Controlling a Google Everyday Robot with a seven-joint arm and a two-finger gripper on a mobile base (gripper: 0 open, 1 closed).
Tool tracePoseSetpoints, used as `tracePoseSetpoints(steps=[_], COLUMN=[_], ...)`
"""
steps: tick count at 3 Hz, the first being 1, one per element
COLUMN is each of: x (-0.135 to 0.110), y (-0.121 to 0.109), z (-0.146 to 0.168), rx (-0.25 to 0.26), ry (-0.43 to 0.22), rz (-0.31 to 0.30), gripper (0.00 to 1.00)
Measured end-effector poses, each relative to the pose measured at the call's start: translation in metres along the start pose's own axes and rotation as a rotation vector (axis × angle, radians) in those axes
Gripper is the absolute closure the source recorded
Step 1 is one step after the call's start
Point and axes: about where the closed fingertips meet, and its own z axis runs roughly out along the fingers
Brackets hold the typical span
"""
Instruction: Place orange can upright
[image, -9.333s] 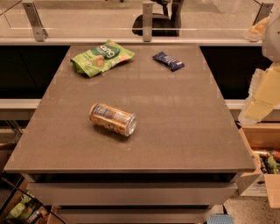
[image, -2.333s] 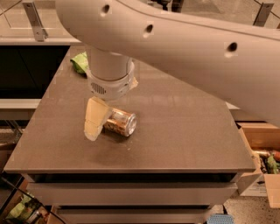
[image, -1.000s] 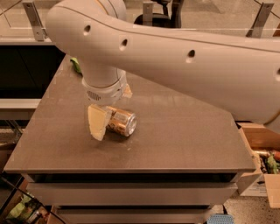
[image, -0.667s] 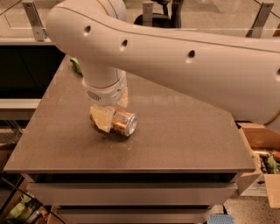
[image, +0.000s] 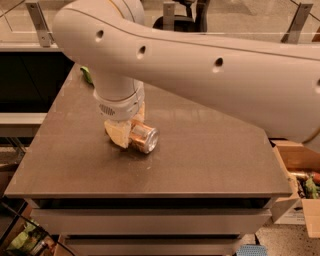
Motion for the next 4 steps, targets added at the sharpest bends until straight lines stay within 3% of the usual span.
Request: tracePoseSetpoints(steps=[1, 2, 4], x=[0.000, 0.002, 0.019], y=[0.000, -0.003, -0.026], z=[0.000, -0.001, -0.005], rx=[0.001, 0.002, 0.002], ry=[-0.002, -0.019, -0.128], rz=[-0.001, 0.000, 0.019], gripper=[1.00, 1.00, 1.00])
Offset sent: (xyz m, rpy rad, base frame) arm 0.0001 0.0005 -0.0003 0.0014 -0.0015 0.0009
